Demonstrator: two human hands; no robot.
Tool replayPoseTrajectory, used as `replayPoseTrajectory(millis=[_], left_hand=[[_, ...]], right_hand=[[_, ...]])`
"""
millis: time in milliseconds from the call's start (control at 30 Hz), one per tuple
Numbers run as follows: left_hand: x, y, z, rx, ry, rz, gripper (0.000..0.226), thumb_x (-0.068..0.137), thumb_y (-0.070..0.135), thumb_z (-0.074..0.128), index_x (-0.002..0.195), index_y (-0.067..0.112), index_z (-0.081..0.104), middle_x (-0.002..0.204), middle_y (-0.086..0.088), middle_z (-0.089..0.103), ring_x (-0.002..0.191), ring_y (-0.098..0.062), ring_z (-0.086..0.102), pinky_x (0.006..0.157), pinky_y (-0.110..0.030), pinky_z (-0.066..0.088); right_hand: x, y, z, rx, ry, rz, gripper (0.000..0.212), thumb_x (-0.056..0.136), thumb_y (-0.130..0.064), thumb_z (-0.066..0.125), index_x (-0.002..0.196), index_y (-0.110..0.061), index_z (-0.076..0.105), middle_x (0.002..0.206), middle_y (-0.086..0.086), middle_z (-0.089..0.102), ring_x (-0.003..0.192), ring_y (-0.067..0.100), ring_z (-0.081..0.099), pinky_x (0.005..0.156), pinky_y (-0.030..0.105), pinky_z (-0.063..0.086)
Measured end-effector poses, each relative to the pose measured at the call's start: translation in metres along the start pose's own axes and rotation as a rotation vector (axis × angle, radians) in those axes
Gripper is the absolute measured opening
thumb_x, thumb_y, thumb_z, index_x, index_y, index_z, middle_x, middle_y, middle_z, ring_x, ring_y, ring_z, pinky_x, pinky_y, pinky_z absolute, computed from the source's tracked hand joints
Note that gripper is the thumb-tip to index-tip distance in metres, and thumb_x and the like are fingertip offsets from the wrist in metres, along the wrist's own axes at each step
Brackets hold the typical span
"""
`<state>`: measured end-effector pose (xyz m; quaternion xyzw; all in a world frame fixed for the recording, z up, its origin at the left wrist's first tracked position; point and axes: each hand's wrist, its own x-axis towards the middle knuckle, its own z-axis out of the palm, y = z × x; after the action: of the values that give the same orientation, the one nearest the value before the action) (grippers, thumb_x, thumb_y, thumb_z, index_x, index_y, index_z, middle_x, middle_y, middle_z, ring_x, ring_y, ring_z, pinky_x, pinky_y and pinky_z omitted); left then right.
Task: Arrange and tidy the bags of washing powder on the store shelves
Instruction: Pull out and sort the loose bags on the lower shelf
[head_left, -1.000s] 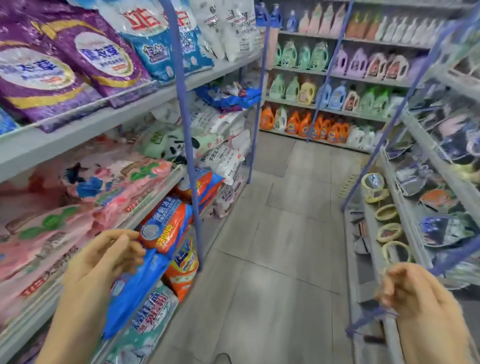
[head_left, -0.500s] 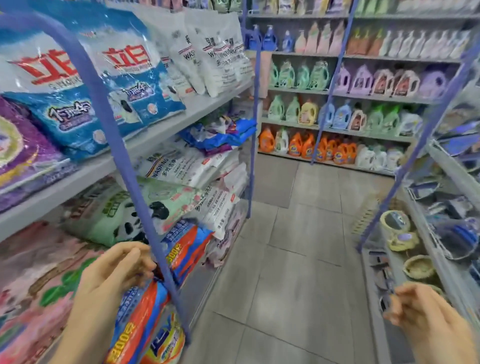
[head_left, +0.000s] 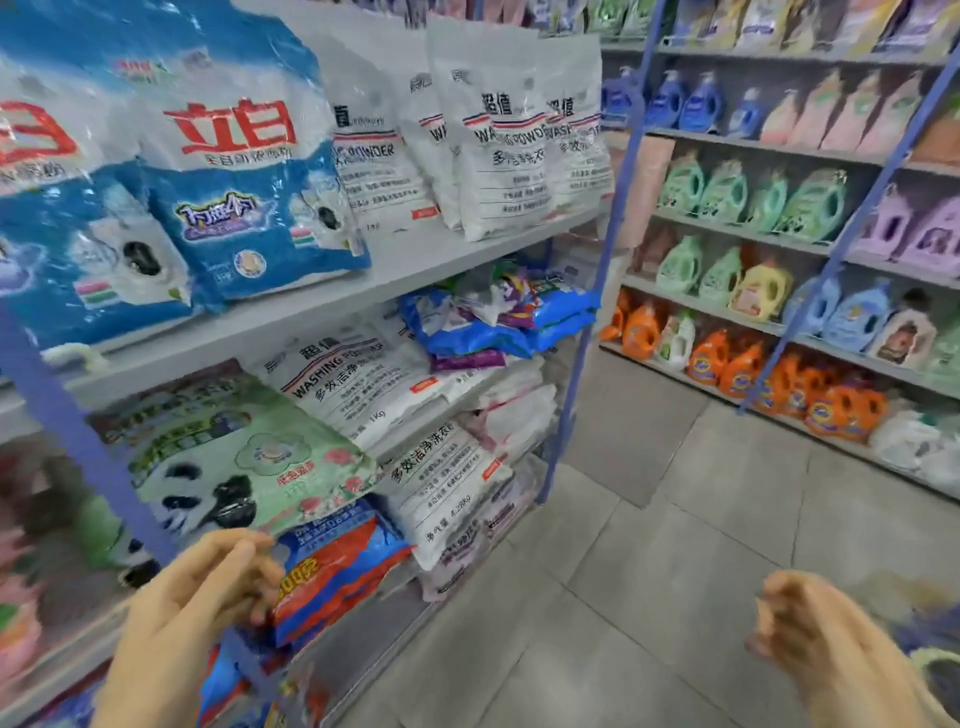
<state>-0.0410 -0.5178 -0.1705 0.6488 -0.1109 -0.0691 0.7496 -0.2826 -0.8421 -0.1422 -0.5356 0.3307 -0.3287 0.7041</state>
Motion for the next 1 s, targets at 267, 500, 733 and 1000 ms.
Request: replayPoseTrajectory(millis=[267,500,733,1000], left_hand=[[0.063,-0.017,0.043,0.042,0.167,-0.030,0.035,0.092,0.012,0.046,0.069,0.016,0.072,0.056,-0.005,0.065,0.052,-0.019,0.060,0.041,-0.012,0.044],[0.124,-0.012,0.084,0.088,0.221,0.034,0.025,0.088,0.023,0.052,0.074,0.021,0.073,0.062,-0.006,0.066,0.052,-0.012,0.060,0.045,-0.014,0.046],[0.153,-0.022,0.122,0.109,0.376,0.001,0.022,0.086,0.025,0.053,0.078,0.018,0.072,0.064,-0.007,0.065,0.054,-0.013,0.060,0.045,-0.014,0.046],[0.168,-0.040,0.188,0.076,0.652,-0.019,0.021,0.097,0.012,0.044,0.087,0.007,0.061,0.056,0.000,0.065,0.047,-0.007,0.059,0.044,-0.010,0.045]], right_hand=[[0.141,0.017,0.032,0.080,-0.178,-0.054,0.068,0.100,-0.003,0.027,0.047,-0.010,0.069,0.040,0.014,0.053,0.031,0.018,0.049,0.036,0.019,0.042],[0.247,0.012,0.062,0.018,-0.201,-0.108,0.065,0.100,-0.006,0.030,0.052,-0.022,0.071,0.043,0.008,0.055,0.032,0.013,0.048,0.038,0.017,0.043],[0.352,0.019,0.092,0.001,-0.276,-0.062,0.057,0.099,-0.005,0.035,0.054,-0.012,0.070,0.043,0.005,0.057,0.034,0.010,0.049,0.036,0.015,0.041],[0.482,0.021,0.124,-0.081,-0.458,-0.015,0.040,0.098,-0.003,0.038,0.065,-0.008,0.060,0.046,-0.001,0.061,0.035,0.005,0.050,0.038,0.013,0.041]])
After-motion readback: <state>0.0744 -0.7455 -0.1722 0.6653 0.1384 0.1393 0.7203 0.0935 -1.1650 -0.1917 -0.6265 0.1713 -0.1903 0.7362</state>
